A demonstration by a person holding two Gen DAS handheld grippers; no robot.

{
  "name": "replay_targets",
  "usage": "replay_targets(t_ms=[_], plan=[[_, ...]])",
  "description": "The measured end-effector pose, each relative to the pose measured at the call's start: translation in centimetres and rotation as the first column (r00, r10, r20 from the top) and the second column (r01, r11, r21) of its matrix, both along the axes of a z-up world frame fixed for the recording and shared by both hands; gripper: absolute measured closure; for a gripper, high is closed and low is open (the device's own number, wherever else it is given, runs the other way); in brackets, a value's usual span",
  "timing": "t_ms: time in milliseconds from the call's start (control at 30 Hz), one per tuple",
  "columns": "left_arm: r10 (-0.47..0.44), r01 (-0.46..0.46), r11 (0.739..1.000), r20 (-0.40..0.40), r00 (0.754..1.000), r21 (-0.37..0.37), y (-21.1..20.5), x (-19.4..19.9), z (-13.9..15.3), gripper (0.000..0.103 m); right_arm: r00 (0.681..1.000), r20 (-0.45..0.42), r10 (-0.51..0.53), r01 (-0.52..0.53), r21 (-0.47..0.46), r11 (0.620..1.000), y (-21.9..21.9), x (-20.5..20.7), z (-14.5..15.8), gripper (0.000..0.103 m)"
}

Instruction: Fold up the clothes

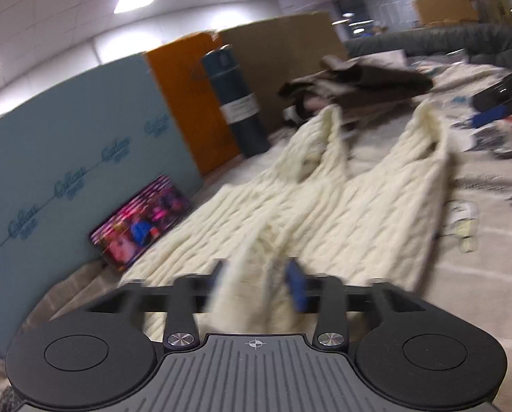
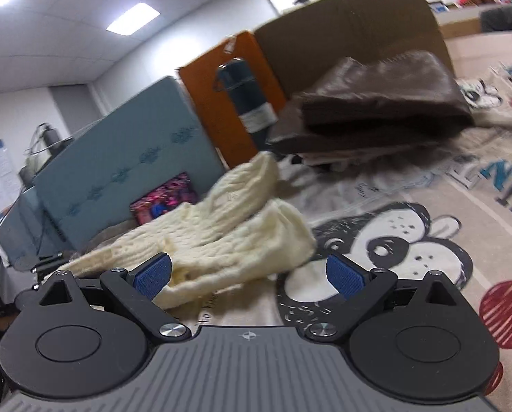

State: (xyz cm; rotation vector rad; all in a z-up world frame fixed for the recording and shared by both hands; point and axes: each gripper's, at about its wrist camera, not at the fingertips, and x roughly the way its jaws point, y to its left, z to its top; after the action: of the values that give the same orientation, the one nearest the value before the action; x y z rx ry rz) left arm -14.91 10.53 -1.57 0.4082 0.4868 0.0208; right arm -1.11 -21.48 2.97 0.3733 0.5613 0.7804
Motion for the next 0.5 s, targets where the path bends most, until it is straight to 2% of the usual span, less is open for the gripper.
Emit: replay_targets(t_ms=[33, 67, 200, 333, 400, 467, 500], plan=[[0.033, -0.033, 0.999, 0.016, 0.999, 0.003, 0.2, 0.1, -0.1, 0.017, 1.000, -0.030, -0.005, 0.005, 0.018, 1.000, 0.0, 0.4, -0.2, 0.006], [0.051, -0.050, 0.999, 0.022, 0.998, -0.010, 0.4, -0.2, 0.1, 0.015, 0.998, -0.059, -0.009, 0.011, 0.035, 0.999, -0.1, 0.8, -0.4, 0.006], [0.120, -0.117, 0.991, 0.044, 0.992, -0.062, 1.3, -1.4, 0.9, 0.015, 0.986, -0.168, 0.009, 0.014, 0.134, 0.991, 0.6, 2.4, -0.9, 0.006], [0.190, -0.182, 0.977, 0.062, 0.980, -0.115, 2.1, -2.6, 1.8, 0.014, 0.968, -0.249, 0.017, 0.029, 0.178, 0.984, 2.4, 4.0, -1.1, 0.006], [0.218, -0.210, 0.969, 0.056, 0.974, -0.128, 2.5, -3.4, 1.8, 0.013, 0.963, -0.268, -0.005, 0.050, 0.161, 0.986, 3.2, 4.6, -1.2, 0.014], [0.242, -0.235, 0.963, 0.040, 0.969, -0.131, 2.7, -4.4, 1.5, 0.010, 0.962, -0.272, -0.035, 0.076, 0.142, 0.987, 3.7, 5.1, -1.3, 0.036], [0.255, -0.249, 0.959, 0.031, 0.966, -0.133, 2.9, -4.7, 1.4, 0.008, 0.961, -0.273, -0.050, 0.091, 0.138, 0.986, 3.8, 5.3, -1.4, 0.044]])
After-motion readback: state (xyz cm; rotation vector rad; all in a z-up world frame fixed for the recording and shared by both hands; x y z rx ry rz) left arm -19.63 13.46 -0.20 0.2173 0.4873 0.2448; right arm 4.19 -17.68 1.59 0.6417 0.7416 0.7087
